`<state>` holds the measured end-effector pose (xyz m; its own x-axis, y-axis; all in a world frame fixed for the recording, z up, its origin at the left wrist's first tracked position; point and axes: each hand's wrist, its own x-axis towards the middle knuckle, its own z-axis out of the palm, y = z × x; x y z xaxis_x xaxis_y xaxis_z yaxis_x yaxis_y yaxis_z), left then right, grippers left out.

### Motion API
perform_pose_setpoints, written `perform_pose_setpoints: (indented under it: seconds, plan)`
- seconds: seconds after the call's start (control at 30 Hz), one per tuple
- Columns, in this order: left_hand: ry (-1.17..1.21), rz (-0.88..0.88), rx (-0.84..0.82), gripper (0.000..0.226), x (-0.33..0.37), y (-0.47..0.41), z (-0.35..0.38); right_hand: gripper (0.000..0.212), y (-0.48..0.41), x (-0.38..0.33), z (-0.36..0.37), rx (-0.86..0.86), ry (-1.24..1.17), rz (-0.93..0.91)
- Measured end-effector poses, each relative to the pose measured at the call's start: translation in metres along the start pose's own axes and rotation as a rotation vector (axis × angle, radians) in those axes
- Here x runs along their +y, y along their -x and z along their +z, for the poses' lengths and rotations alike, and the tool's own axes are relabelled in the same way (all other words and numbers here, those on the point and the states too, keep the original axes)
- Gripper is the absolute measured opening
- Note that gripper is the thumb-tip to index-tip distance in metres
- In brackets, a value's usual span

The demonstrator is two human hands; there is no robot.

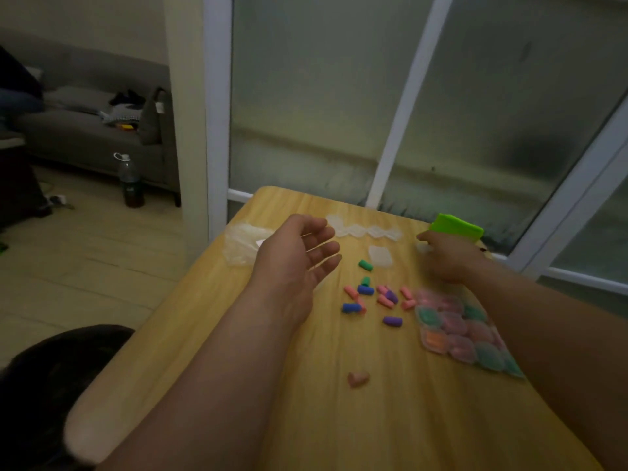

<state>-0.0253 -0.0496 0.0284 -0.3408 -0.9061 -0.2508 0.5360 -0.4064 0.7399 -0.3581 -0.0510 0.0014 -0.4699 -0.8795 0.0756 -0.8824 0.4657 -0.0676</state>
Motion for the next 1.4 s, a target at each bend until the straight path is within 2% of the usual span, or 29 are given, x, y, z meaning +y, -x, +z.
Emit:
perform_pose_setpoints:
  seconds: [0.13,0.27,0.37,0.43,0.57,0.7,0.8,0.93,1.03,1.17,1.3,1.4]
  plan:
    - [-0.007,-0.008,-0.005,0.019,0.0,0.002,0.0,0.04,-0.01,-0.004,0.007,0.057,-0.037,0.031]
    - [-0.021,-0.024,-0.017,0.02,-0.001,0.007,-0.001,0.037,-0.001,-0.006,0.006,0.051,-0.034,0.032]
    - [-0.048,-0.035,-0.034,0.021,-0.003,0.014,0.0,0.042,0.014,-0.011,-0.009,0.067,-0.118,0.048]
    - [-0.077,-0.038,-0.042,0.022,-0.005,0.021,0.002,0.045,0.034,-0.021,-0.026,0.139,-0.254,0.057]
    - [-0.245,0.007,-0.092,0.026,-0.014,0.04,0.006,0.029,0.11,-0.055,-0.052,0.228,-0.713,-0.021]
    - [-0.431,-0.074,-0.292,0.031,-0.023,0.066,0.005,0.026,0.2,-0.084,-0.057,0.268,-0.936,-0.141]
    - [-0.443,-0.119,-0.449,0.04,-0.029,0.084,-0.002,0.023,0.246,-0.097,-0.054,0.198,-1.034,-0.201]
    - [-0.465,-0.041,-0.547,0.028,-0.029,0.097,-0.016,0.032,0.272,-0.103,-0.042,0.16,-0.994,-0.218]
    - [-0.523,-0.034,-0.596,0.025,-0.025,0.107,-0.022,0.03,0.284,-0.102,-0.035,0.107,-1.074,-0.183]
    - [-0.555,-0.016,-0.602,0.027,-0.024,0.118,-0.025,0.029,0.294,-0.103,-0.028,0.07,-1.194,-0.144]
    - [-0.607,0.017,-0.557,0.028,-0.025,0.119,-0.026,0.021,0.291,-0.104,-0.031,0.007,-1.383,0.039]
    - [-0.708,0.067,-0.592,0.028,-0.029,0.12,-0.026,0.023,0.286,-0.099,-0.026,-0.092,-1.472,0.105]
